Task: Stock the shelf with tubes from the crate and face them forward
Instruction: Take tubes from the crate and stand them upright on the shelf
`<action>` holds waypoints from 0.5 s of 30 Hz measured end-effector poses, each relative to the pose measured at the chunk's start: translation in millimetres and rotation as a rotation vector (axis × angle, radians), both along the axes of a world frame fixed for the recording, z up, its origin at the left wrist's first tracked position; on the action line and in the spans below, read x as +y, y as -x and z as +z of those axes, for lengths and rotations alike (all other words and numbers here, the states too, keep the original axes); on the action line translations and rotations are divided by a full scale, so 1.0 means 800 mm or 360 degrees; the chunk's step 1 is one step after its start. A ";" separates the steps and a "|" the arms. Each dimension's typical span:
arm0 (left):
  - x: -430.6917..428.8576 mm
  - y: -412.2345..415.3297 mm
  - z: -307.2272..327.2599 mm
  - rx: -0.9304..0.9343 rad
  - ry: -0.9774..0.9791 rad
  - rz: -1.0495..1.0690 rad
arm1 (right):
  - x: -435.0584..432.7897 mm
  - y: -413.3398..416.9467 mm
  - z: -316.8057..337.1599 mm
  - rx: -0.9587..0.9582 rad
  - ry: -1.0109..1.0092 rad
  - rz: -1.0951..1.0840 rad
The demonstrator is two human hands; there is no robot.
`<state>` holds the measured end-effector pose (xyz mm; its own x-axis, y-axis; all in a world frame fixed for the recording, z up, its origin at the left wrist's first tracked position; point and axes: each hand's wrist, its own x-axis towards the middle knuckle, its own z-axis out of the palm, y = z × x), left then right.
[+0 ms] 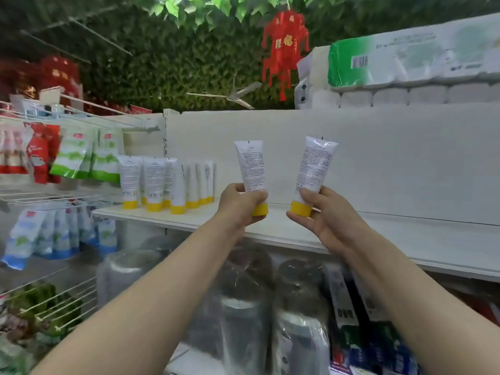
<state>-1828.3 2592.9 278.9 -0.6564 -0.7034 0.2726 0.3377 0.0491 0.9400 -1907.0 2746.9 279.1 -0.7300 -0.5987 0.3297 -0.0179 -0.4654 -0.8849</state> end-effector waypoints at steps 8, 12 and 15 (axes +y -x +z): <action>-0.148 0.077 0.014 -0.0117 0.0236 0.0090 | -0.122 0.024 0.014 0.0023 -0.0160 -0.0402; -0.197 0.118 0.023 -0.0184 0.0265 0.0111 | -0.178 0.052 0.013 0.0134 -0.0396 -0.0736; -0.224 0.144 0.030 -0.0327 0.0293 0.0170 | -0.210 0.074 0.012 0.0230 -0.0543 -0.0995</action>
<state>-1943.5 2414.0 303.0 -0.6360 -0.7225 0.2710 0.1248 0.2503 0.9601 -1966.0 2579.0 289.1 -0.9325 -0.1703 0.3185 -0.3184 -0.0286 -0.9475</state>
